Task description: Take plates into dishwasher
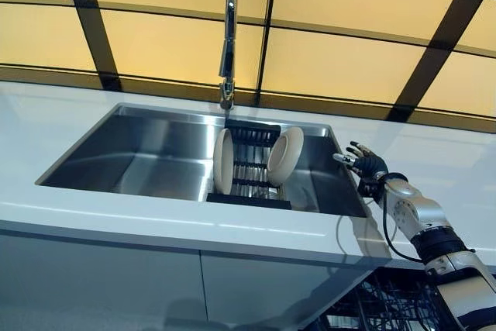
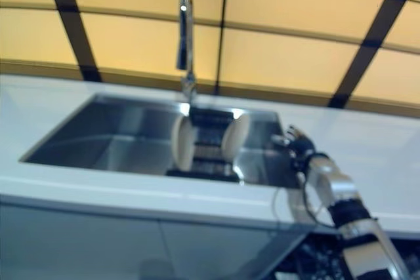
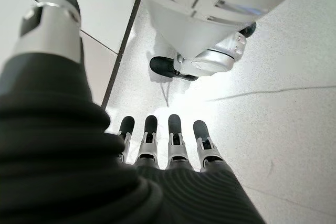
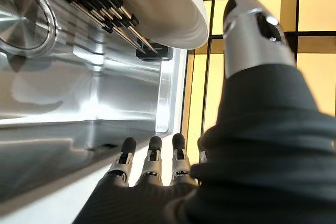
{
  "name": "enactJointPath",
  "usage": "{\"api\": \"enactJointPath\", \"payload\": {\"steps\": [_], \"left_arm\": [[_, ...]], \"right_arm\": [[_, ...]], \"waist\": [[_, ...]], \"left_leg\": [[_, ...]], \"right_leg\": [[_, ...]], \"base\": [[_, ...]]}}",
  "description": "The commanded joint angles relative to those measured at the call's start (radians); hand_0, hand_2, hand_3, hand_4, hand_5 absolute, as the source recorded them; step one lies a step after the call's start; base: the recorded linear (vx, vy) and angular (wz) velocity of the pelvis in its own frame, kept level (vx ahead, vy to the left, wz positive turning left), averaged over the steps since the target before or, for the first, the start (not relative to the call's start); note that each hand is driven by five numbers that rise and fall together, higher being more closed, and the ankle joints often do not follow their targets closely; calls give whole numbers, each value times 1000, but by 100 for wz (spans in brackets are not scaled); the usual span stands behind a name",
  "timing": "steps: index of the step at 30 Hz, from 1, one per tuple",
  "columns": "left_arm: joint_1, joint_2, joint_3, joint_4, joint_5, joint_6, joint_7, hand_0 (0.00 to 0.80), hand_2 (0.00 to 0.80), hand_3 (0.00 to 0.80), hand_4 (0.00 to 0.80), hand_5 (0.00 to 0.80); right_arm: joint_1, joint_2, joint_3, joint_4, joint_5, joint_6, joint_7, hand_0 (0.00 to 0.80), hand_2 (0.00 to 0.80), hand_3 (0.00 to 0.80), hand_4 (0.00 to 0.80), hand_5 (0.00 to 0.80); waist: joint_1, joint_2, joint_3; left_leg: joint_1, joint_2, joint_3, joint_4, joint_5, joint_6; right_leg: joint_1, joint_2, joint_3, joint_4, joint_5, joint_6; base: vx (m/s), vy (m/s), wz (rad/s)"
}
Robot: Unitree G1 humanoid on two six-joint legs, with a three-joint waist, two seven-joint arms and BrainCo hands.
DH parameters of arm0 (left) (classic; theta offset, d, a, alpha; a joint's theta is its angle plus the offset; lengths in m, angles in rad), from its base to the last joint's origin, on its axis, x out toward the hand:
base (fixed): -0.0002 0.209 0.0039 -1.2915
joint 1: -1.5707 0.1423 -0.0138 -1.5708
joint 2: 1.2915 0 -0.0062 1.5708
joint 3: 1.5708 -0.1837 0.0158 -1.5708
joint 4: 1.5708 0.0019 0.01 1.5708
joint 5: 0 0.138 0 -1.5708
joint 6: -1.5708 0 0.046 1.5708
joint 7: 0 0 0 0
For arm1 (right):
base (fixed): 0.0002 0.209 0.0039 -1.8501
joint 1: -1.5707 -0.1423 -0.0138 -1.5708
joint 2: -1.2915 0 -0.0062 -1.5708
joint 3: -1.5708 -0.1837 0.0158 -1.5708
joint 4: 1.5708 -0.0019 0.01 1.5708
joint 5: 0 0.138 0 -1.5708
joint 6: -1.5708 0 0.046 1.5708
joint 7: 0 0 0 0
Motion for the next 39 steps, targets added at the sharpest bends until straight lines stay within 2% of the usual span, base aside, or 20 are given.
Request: {"api": "enactJointPath", "payload": {"steps": [1, 5, 7, 8, 9, 10, 12, 13, 15, 16, 17, 20, 24, 39], "left_arm": [[-16, 18, -55, 35, 23, -15, -16, 0, 0, 0, 0, 0], [-8, 12, -65, 41, 61, -16, -22, 0, 0, 0, 0, 0], [-6, 20, -80, 38, 83, -17, -21, 0, 0, 0, 0, 0], [-5, 28, -88, 33, 85, -13, -21, 0, 0, 0, 0, 0], [-5, 36, -92, 24, 84, -9, -22, 0, 0, 0, 0, 0], [-8, 40, -96, 18, 81, -5, -23, 0, 0, 0, 0, 0], [-15, 44, -103, 7, 66, -2, -31, 0, 0, 0, 0, 0], [-19, 46, -105, 5, 61, -2, -31, 0, 0, 0, 0, 0], [-41, 42, -109, -23, 35, 8, -13, 0, 0, 0, 0, 0], [-43, 38, -108, -28, 32, 12, -13, 0, 0, 0, 0, 0], [-44, 27, -115, -33, 61, 11, -26, 0, 0, 0, 0, 0], [-37, 14, -148, -15, 93, -11, -37, 0, 0, 0, 0, 0], [-25, 8, -153, 4, 91, -19, -47, 0, 0, 0, 0, 0], [-1, 30, -142, 12, 99, -34, -35, 0, 0, 0, 0, 0]], "right_arm": [[-110, -14, -5, 52, 45, -11, -2, 0, 0, 0, 0, 0], [-134, -35, -2, 86, 74, 33, 37, 0, 0, 0, 0, 0], [-135, -44, 3, 89, 92, 38, 43, 0, 0, 0, 0, 0], [-133, -54, 8, 81, 105, 34, 40, 0, 0, 0, 0, 0], [-128, -67, 11, 65, 114, 38, 29, 0, 0, 0, 0, 0], [-124, -78, 12, 50, 117, 47, 18, 0, 0, 0, 0, 0], [-121, -97, 13, 35, 118, 60, 17, 0, 0, 0, 0, 0], [-122, -98, 10, 36, 114, 63, 16, 0, 0, 0, 0, 0], [-136, -112, 10, 48, 114, 92, 16, 0, 0, 0, 0, 0], [-140, -118, 10, 53, 113, 99, 23, 0, 0, 0, 0, 0], [-146, -122, 3, 73, 119, 105, 34, 0, 0, 0, 0, 0], [-167, -121, -6, 113, 151, 106, 47, 0, 0, 0, 0, 0], [-188, -119, -6, 130, 177, 116, 46, 0, 0, 0, 0, 0], [-238, -154, 2, 105, 228, 120, 17, 0, 0, 0, 0, 0]], "waist": [[32, 9, -27], [47, -1, -30], [45, -6, -18], [33, 2, -6], [16, 7, 5], [2, 8, 10], [-20, 8, 16], [-21, 8, 16], [-32, 6, 19], [-33, 5, 19], [-28, 2, 18], [-20, -3, 12], [-13, -5, 6], [-16, -15, 13]], "left_leg": [[66, 24, 17, 5, -92, -29], [42, 21, 18, 12, -90, -15], [31, 8, 11, 23, -84, 1], [35, 10, -2, 26, -82, 7], [43, 10, -20, 23, -83, 7], [51, 6, -37, 19, -82, 5], [66, -6, -66, 10, -87, 3], [65, -9, -74, 10, -89, 6], [61, -23, -93, 5, -94, 11], [62, -24, -95, 5, -96, 8], [60, -22, -87, 5, -96, 0], [56, -21, -83, 5, -96, -4], [55, -15, -57, 5, -99, -12], [87, -1, -42, 5, -116, -15]], "right_leg": [[-117, -176, 6, -8, 238, 181], [-109, -176, 6, 33, 218, 175], [-156, -177, 49, 177, 258, 172], [-208, -154, 88, 254, 276, 166], [-258, -133, 122, 273, 282, 156], [-272, -122, 128, 240, 275, 148], [-310, -104, 122, 177, 273, 141], [-303, -100, 103, 162, 258, 137], [-298, -66, 125, 92, 238, 133], [-289, -66, 114, 66, 245, 138], [-268, -68, 90, 23, 259, 145], [-232, -60, 88, -13, 258, 144], [-205, -67, 66, -27, 246, 142], [-214, -89, 61, -3, 257, 167]], "base": [[38, 27, 3], [11, 36, 3], [24, 30, 5], [116, 12, 16], [162, 4, 28], [148, -12, 32], [99, -16, 57], [68, -52, 65], [36, -76, 57], [30, -104, 69], [18, -100, 65], [23, -74, 68], [4, 4, -3], [0, 4, -4]]}}
